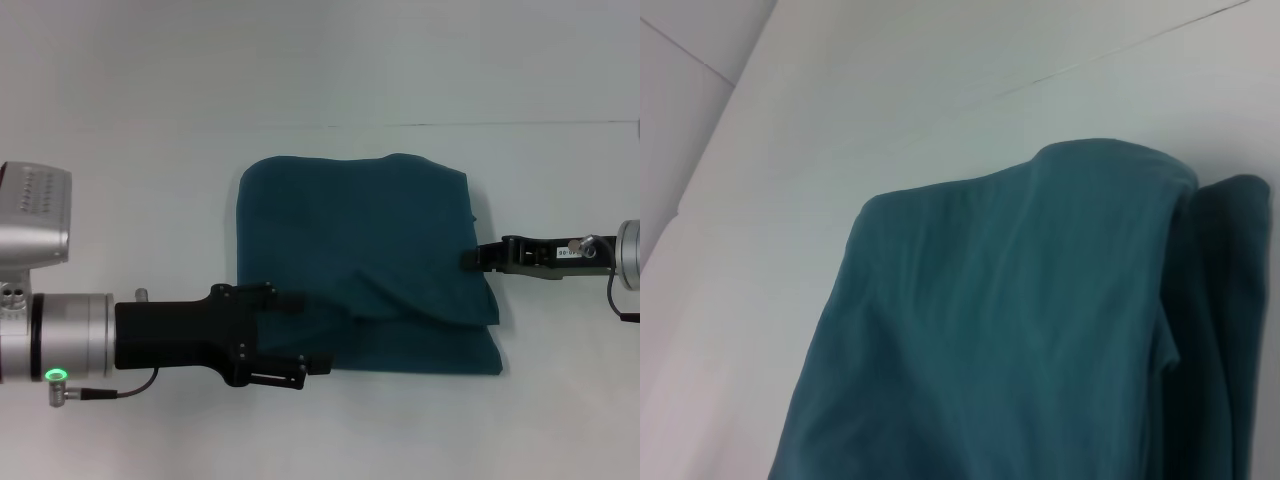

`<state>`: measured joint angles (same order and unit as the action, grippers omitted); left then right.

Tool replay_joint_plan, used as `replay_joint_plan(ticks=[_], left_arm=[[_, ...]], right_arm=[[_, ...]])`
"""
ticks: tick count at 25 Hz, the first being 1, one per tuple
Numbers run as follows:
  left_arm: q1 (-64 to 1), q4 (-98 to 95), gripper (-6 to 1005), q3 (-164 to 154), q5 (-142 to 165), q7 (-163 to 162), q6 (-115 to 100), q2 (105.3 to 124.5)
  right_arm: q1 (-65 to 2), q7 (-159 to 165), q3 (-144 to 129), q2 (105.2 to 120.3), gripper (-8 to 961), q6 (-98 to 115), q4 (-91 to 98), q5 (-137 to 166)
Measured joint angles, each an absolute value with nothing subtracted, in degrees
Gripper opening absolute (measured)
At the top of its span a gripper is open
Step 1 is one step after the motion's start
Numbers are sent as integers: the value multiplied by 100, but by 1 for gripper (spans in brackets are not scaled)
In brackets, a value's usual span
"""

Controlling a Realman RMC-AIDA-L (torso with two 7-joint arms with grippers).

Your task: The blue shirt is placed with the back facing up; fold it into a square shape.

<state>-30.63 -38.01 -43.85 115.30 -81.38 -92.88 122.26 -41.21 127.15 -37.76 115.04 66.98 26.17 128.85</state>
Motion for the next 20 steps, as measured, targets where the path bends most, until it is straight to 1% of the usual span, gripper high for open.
replay_joint_plan(ticks=[5, 8, 14, 20], left_arm=[[-3134, -3705, 936, -4385, 11545, -8139, -9250, 12208], [-3149, -3696, 937, -4386, 11546, -8139, -9246, 12194], [-3159, -3691, 936, -4376, 11532, -8139, -9156, 12200], [-3181, -3691, 936, -4376, 11522, -8208, -9106, 12247]], right_arm=[[-4129, 12706, -3794, 11507, 233, 6693, 2624, 12847], [-4104, 12635, -3781, 11509, 37, 6743, 2662, 12715], [-4036, 12275, -3734, 11495, 21, 7149, 2751, 12364], [-3834, 12119, -3720, 11455, 32, 7742, 3080, 11995]])
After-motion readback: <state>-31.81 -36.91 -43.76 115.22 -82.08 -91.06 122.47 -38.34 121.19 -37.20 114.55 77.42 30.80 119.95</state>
